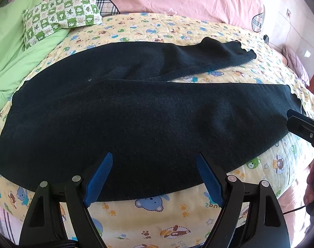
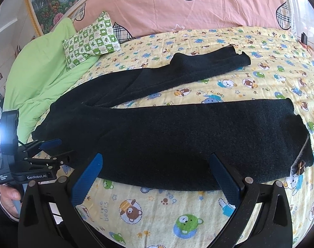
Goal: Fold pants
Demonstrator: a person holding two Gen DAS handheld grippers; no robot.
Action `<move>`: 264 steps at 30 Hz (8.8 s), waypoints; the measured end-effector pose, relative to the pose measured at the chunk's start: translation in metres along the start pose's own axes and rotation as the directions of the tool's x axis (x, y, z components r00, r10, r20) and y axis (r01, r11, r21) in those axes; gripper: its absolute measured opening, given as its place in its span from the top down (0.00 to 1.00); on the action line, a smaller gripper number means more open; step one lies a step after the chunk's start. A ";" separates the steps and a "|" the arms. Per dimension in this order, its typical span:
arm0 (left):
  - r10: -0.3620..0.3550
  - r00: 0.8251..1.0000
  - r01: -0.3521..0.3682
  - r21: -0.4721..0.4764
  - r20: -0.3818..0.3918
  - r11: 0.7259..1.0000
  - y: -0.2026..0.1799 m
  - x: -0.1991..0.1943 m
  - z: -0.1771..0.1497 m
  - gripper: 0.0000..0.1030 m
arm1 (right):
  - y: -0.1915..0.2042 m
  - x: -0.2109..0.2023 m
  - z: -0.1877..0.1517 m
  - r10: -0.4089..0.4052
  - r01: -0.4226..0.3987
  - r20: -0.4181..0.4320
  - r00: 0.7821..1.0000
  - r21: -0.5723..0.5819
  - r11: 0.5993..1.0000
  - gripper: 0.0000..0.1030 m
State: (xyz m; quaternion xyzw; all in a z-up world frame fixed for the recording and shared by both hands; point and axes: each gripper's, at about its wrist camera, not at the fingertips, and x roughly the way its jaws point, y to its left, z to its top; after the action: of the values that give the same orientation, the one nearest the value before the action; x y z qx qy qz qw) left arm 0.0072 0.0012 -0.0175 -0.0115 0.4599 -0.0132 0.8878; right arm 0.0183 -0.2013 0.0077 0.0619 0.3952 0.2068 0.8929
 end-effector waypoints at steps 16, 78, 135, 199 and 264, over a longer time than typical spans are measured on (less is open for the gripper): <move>-0.057 0.998 0.057 0.007 0.001 0.998 -0.003 -0.001 0.006 0.19 | -0.004 -0.005 0.007 0.025 -0.026 0.027 0.999 0.018 1.000 0.00; -0.191 0.961 0.255 0.374 -0.199 0.892 -0.006 0.170 0.261 0.19 | -0.167 0.133 0.232 -0.106 0.127 -0.137 0.985 0.159 0.979 0.33; -0.520 0.844 0.536 0.229 -0.130 0.813 -0.038 0.002 0.080 0.97 | -0.187 -0.062 0.063 0.157 -0.181 0.146 0.977 0.161 0.970 0.93; -0.177 0.970 0.210 -0.212 0.164 0.954 0.221 -0.064 0.029 0.51 | 0.074 0.044 0.047 0.491 -0.497 -0.094 0.866 -0.060 0.866 0.46; -0.233 0.937 0.273 -0.130 0.261 0.953 0.306 -0.065 0.008 0.93 | 0.201 0.108 0.022 0.419 -0.538 -0.348 0.839 -0.413 0.735 0.94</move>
State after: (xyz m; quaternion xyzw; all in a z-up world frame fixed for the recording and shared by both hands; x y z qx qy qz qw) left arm -0.0198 0.3093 0.0303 -0.1454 0.3420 -0.0883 0.9242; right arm 0.0351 0.0274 0.0048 -0.0932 0.4002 0.5306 0.7414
